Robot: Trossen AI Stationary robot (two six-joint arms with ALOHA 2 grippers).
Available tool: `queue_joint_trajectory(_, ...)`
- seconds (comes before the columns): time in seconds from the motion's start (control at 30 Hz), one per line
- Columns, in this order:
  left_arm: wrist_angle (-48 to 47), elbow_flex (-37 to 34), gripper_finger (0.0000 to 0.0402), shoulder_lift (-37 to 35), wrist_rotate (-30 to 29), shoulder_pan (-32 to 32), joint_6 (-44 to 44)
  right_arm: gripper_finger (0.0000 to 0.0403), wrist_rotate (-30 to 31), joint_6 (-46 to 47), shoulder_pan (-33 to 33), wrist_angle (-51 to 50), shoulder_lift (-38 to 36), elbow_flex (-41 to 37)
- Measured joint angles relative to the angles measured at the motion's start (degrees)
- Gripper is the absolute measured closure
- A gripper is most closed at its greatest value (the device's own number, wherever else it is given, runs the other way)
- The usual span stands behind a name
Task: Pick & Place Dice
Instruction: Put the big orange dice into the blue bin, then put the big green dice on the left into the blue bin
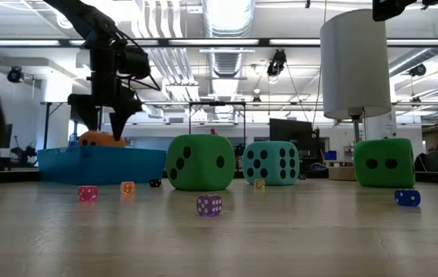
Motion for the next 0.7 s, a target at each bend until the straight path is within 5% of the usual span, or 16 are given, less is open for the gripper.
queue_joint_trajectory(0.7,1.1,0.0,0.0012,0.0,-2.1,0.0,2.4,0.0394,0.0,0.0,0.0,0.0,0.0,0.0)
